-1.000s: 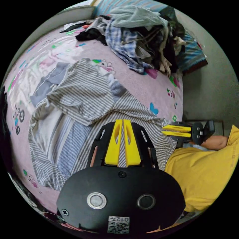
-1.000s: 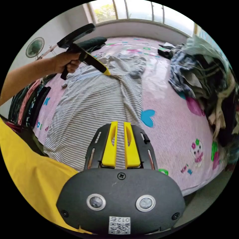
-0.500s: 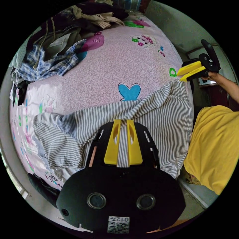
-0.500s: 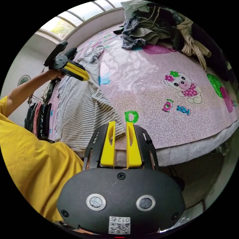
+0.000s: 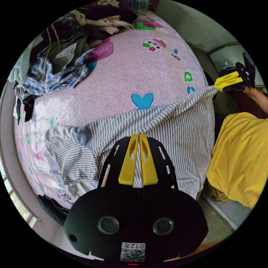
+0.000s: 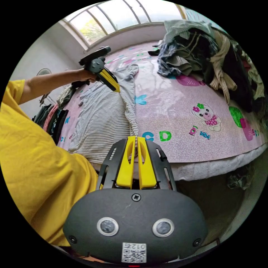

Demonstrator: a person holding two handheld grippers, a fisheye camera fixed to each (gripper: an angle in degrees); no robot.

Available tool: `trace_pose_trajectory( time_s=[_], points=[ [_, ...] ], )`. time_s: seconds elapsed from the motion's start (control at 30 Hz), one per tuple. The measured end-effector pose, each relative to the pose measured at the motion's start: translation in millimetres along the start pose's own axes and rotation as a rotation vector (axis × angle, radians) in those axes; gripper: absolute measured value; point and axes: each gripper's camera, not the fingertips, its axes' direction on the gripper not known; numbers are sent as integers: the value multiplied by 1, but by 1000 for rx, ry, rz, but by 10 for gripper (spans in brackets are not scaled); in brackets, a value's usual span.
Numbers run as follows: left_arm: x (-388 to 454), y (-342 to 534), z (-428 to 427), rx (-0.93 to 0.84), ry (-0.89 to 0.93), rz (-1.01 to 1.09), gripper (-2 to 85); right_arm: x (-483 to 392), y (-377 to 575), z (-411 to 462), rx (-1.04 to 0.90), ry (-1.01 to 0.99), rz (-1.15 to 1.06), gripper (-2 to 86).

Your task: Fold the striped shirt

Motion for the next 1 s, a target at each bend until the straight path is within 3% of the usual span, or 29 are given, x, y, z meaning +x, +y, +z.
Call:
trace_pose_trajectory(
  time_s=[0.2,0.47,0.7,0.83,1.0],
  points=[
    [4,40,-31,56,24,-4,-3,-73,27,2,-22,97,-181,18],
    [17,70,-42,30,-45,0,-2,-144,50,69,-151,324,-344,28],
    [10,103,-57,10,-121,-141,1,-170,57,105,-258,330,-319,69],
    [13,134,-89,110,-95,-260,3,-153,66,53,-113,193,-183,52],
    [66,139,-111,304,158,-232,4,-70,66,32,-32,62,186,58]
  ],
)
